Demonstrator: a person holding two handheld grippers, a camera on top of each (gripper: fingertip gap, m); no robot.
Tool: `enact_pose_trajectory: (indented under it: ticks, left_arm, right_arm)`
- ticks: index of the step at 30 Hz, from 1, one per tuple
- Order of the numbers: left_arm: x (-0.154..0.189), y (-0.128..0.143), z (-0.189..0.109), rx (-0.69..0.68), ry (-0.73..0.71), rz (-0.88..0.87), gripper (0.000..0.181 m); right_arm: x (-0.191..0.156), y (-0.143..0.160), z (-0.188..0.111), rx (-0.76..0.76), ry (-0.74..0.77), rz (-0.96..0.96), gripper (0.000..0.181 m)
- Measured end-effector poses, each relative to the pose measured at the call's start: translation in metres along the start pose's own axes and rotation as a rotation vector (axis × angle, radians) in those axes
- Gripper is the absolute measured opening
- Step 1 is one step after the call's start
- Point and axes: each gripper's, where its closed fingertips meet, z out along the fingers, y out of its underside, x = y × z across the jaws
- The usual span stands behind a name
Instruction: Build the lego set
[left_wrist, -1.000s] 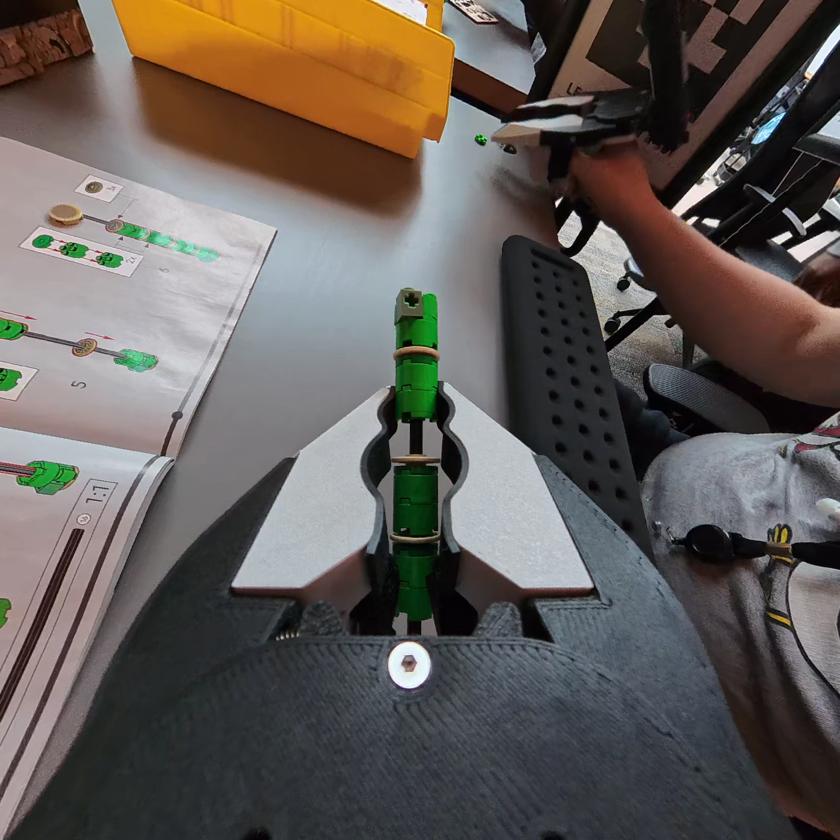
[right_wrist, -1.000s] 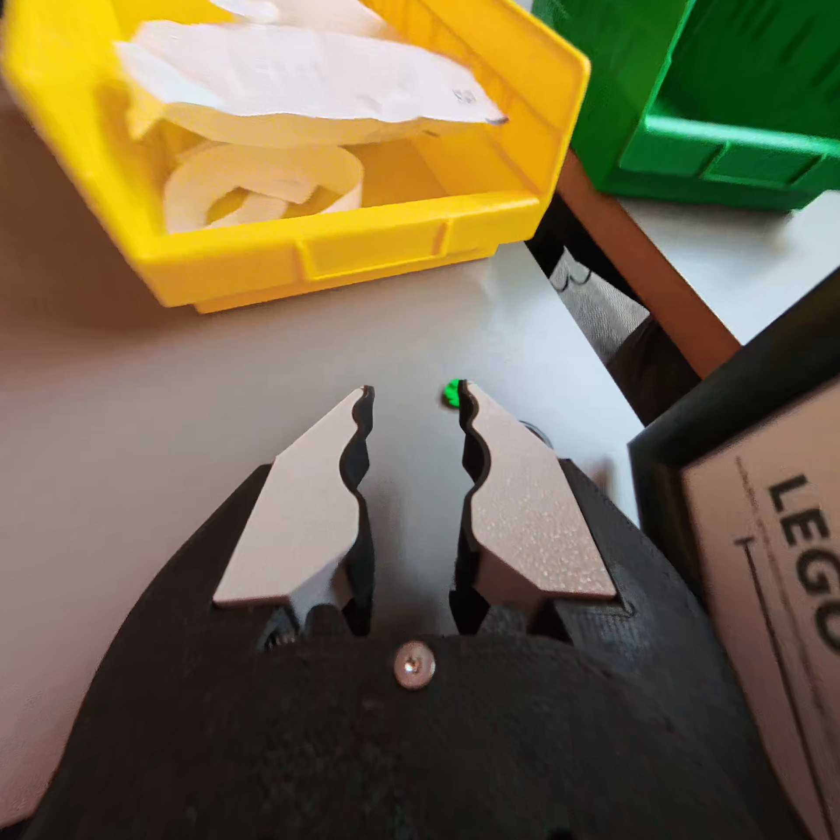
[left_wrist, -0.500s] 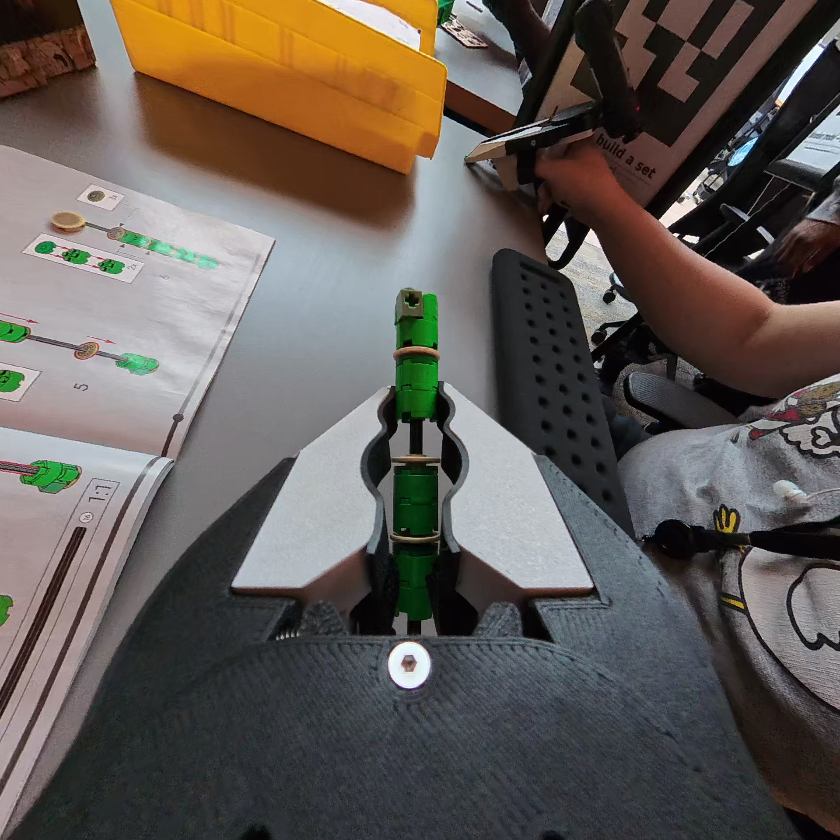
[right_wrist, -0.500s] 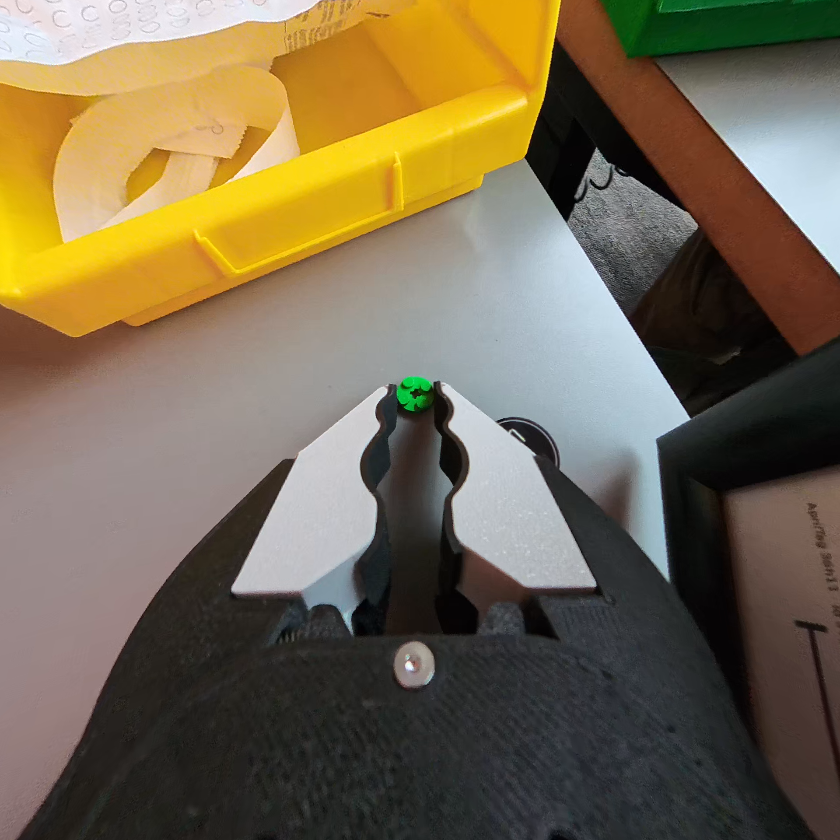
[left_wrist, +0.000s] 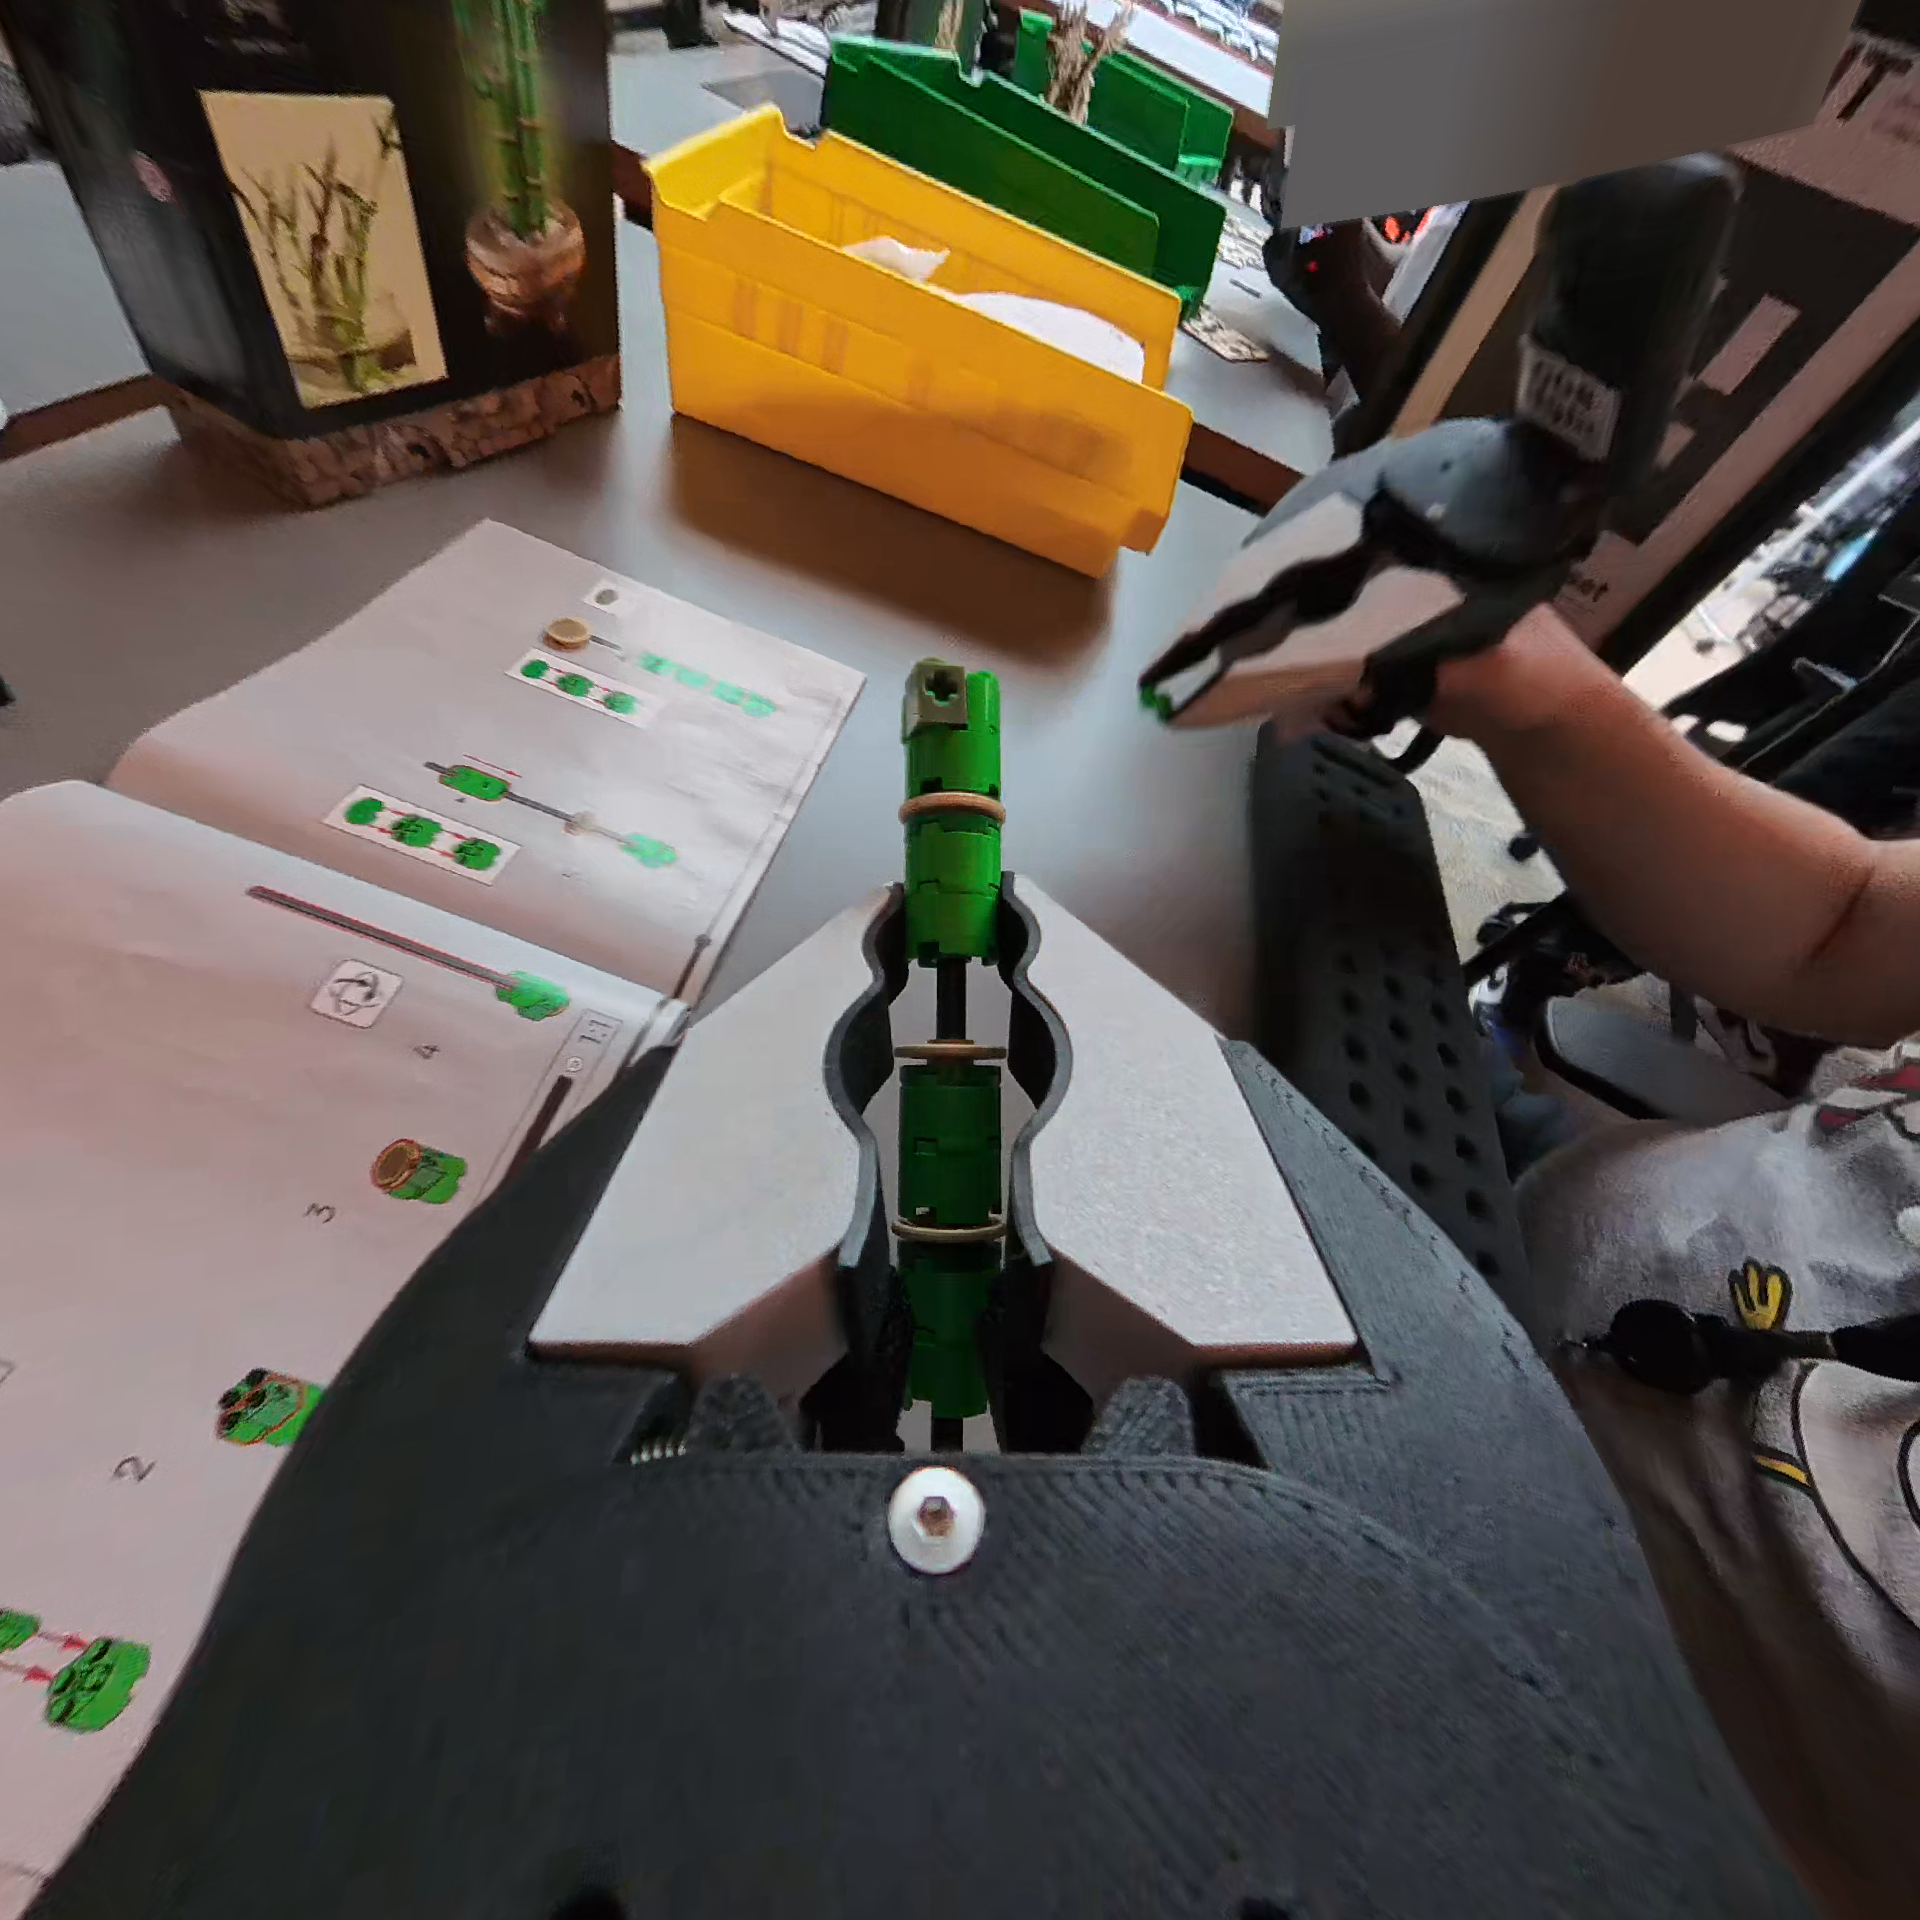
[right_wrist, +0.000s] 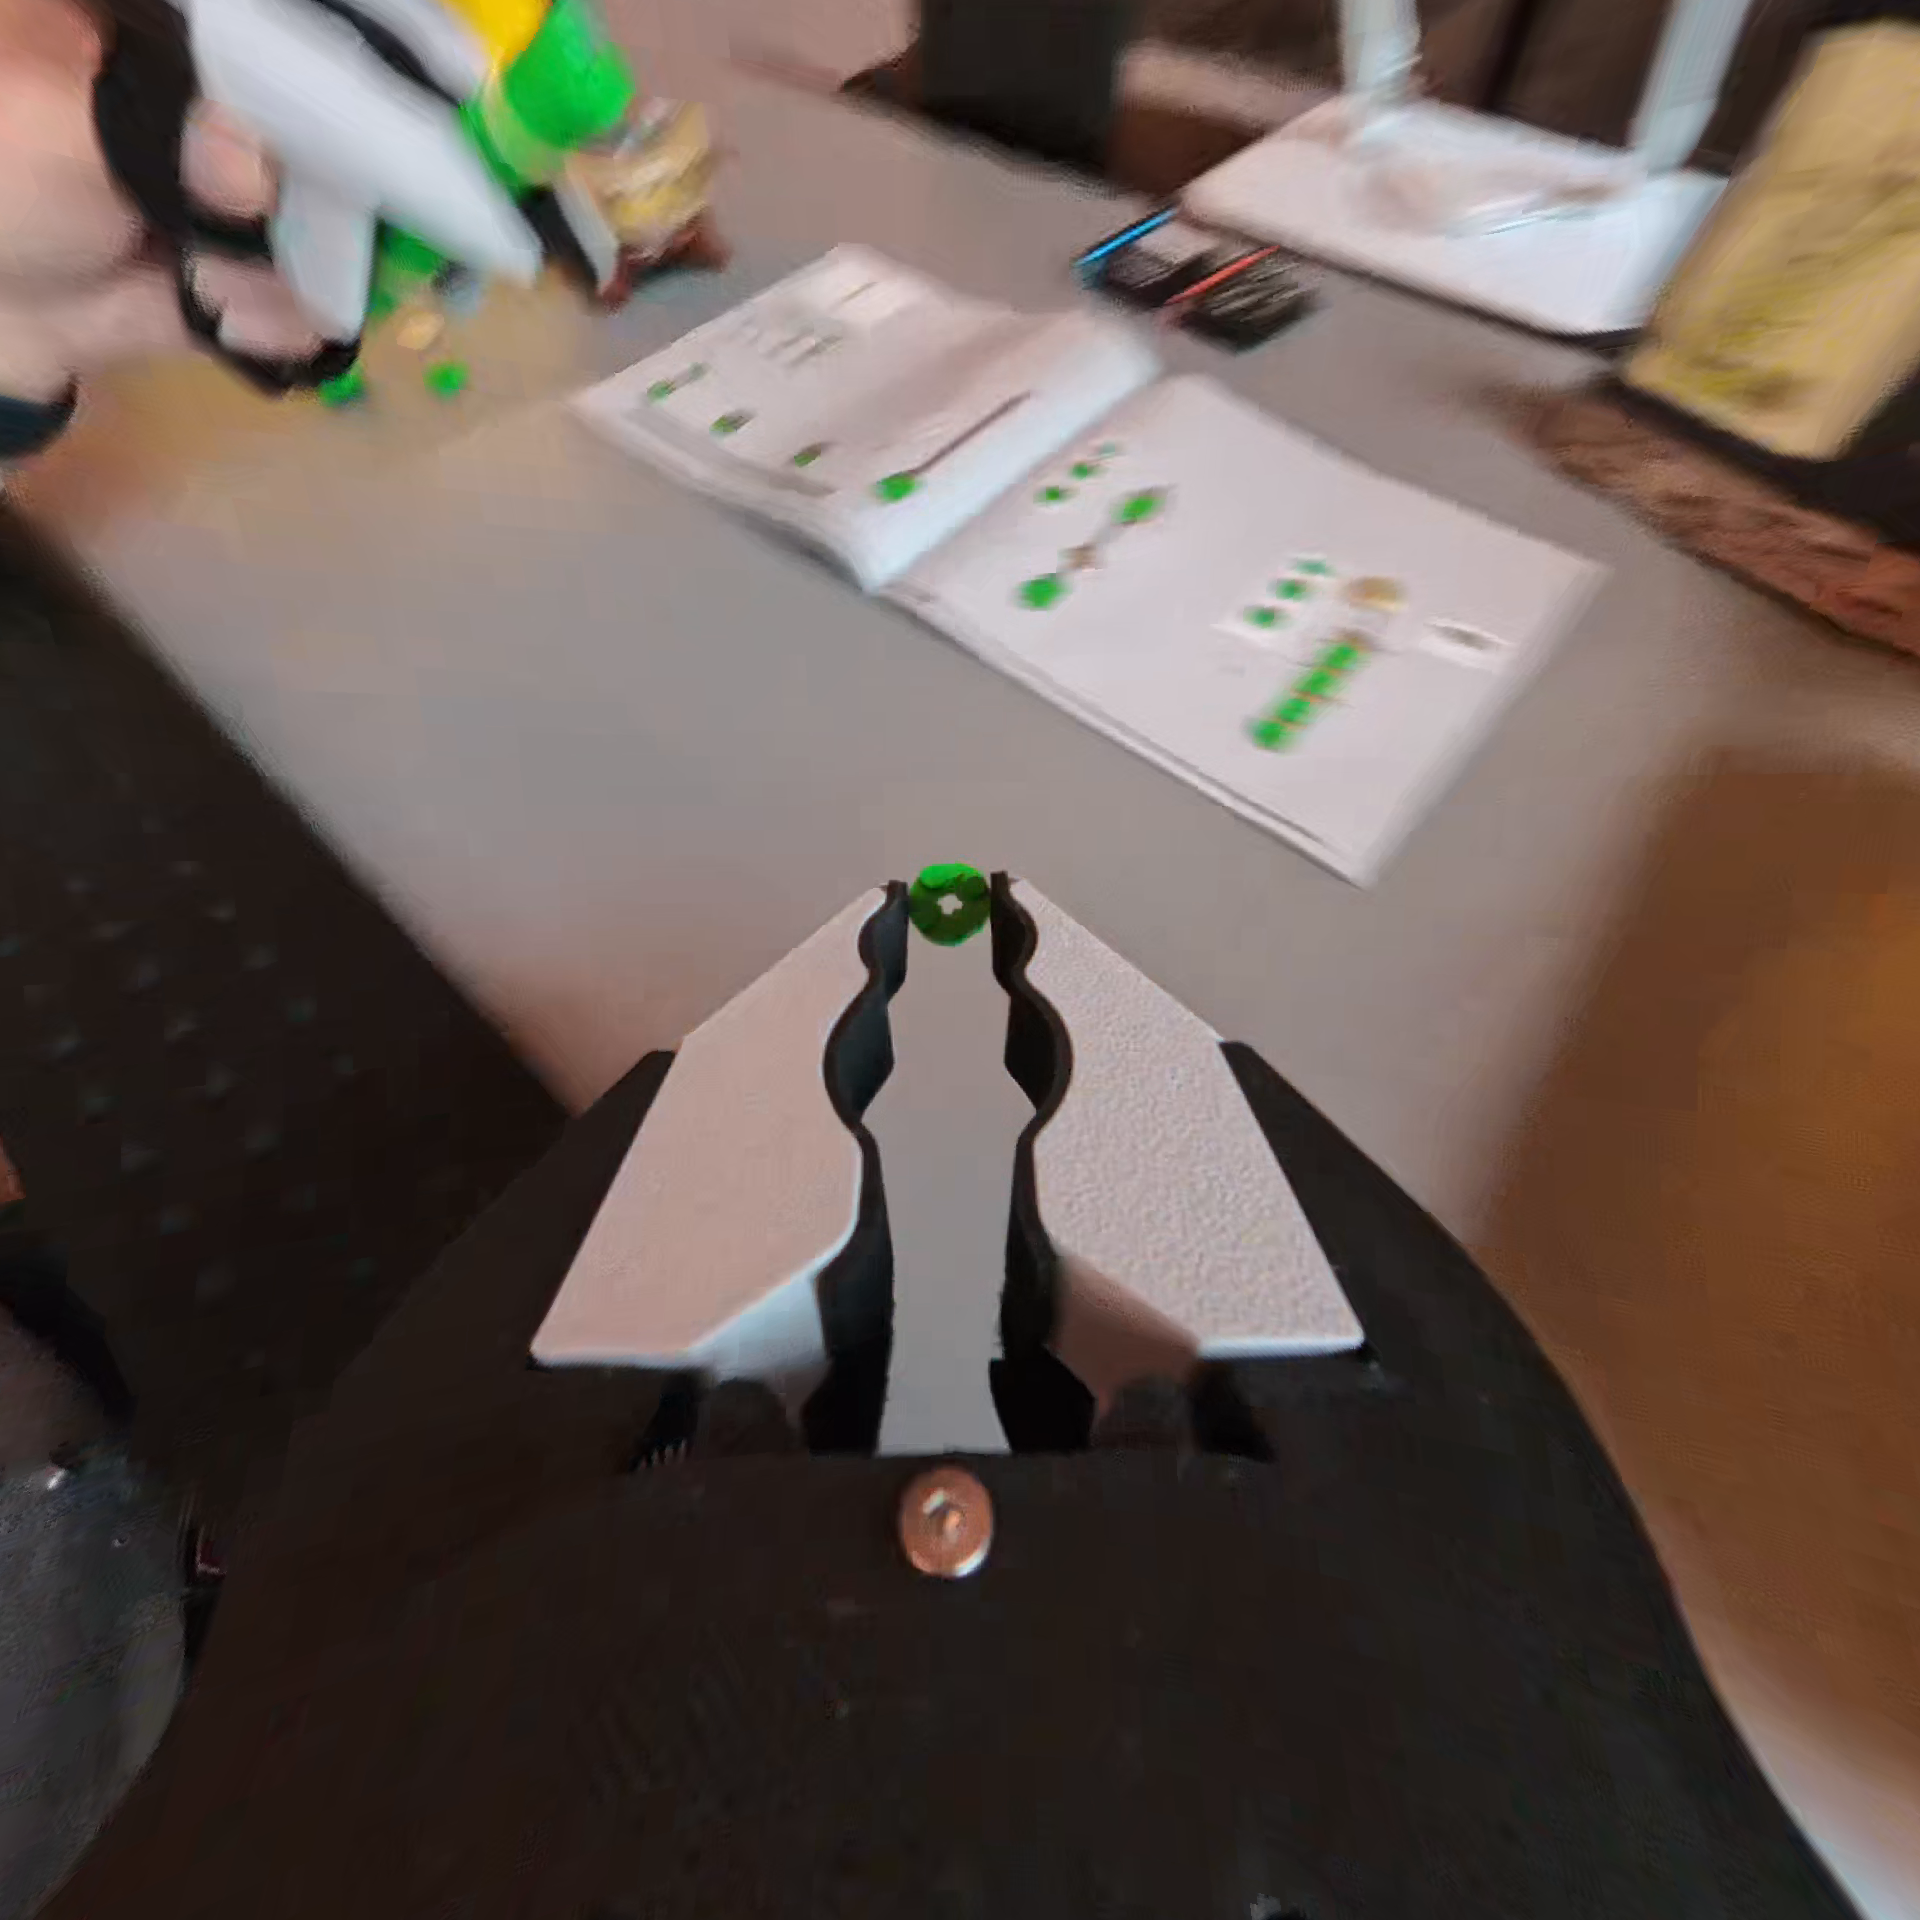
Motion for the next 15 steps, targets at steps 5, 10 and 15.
enact_pose_trajectory:
  ticks: [5, 10, 15]
  left_arm:
    - [-0.017, -0.008, -0.022, 0.069, -0.045, -0.024, 0.013]
    - [-0.021, -0.002, -0.018, 0.045, -0.038, -0.04, 0.013]
    - [-0.013, 0.009, -0.002, -0.018, -0.028, -0.004, 0.013]
  right_arm:
    - [-0.04, -0.004, 0.077, -0.124, -0.169, -0.18, 0.014]
    - [-0.043, 0.011, 0.105, -0.2, -0.231, -0.189, 0.014]
    - [-0.042, 0.013, 0.096, -0.15, -0.251, -0.147, 0.034]
